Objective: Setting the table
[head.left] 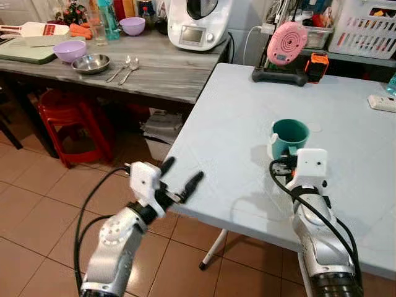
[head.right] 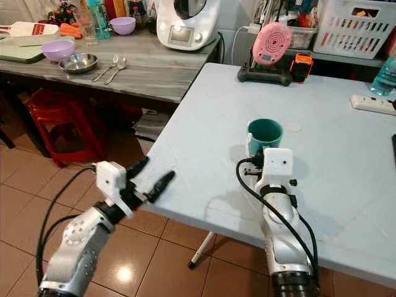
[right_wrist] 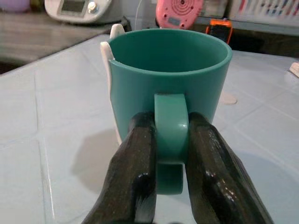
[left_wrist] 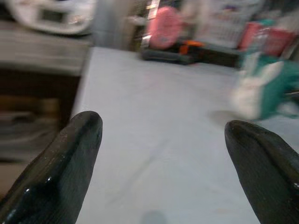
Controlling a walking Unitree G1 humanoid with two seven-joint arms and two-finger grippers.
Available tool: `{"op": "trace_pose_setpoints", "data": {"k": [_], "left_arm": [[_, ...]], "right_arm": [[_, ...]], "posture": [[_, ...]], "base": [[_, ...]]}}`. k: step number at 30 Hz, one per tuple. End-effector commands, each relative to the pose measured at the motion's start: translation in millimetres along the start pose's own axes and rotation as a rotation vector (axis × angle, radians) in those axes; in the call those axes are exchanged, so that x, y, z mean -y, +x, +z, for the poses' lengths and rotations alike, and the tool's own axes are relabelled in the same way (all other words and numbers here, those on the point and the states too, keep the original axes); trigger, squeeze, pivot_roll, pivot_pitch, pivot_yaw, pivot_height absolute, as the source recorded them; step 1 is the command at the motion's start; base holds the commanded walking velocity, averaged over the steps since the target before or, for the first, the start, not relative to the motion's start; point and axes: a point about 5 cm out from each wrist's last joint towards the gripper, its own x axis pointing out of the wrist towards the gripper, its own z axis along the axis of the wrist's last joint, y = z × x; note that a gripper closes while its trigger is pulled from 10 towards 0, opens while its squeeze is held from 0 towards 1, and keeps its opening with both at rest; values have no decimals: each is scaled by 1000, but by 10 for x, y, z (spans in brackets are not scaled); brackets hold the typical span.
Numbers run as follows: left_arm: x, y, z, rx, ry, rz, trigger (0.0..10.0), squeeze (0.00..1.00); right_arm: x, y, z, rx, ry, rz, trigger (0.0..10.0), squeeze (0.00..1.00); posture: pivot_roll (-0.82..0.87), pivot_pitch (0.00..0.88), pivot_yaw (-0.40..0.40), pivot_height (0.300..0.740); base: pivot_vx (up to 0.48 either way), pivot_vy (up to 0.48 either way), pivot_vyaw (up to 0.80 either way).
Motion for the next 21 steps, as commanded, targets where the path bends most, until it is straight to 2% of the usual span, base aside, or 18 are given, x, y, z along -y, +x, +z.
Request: {"op": "trace_pose_setpoints", "data": {"k": [1, 2, 3, 5, 9, 13, 21], "left_arm": [[-75, 6, -31, -39, 23, 64, 10000, 0], [-75, 6, -31, -39, 23, 64, 10000, 0], [-117, 13, -43, -49, 17, 89, 10000, 0], [-131, 25, -46, -49, 6, 97, 10000, 0], [-156, 72, -2, -18, -57, 102, 10000, 0], [-177, 107, 34, -5, -39, 105, 10000, 0], [-189, 120, 70, 16, -44, 108, 10000, 0]], "right_arm": [[-16, -21, 125, 61, 24, -1, 2078, 0], [-16, -21, 125, 61, 24, -1, 2078, 0], [-46, -71, 140, 84, -3, 16, 10000, 0], [-71, -122, 118, 93, -32, 34, 10000, 0], [-80, -156, 43, 50, 5, 31, 10000, 0], [-86, -157, 56, 51, 3, 35, 10000, 0], [-112, -138, 71, 63, -3, 59, 10000, 0]], "posture": [[4, 0, 9, 740], [4, 0, 9, 740], [0, 0, 14, 740], [0, 0, 12, 740], [-1, 0, 14, 740], [0, 0, 12, 740], [10, 0, 4, 740]], "base": [[0, 0, 0], [0, 0, 0], [0, 0, 0], [0, 0, 0], [0, 0, 0], [0, 0, -794], [0, 306, -674]]}}
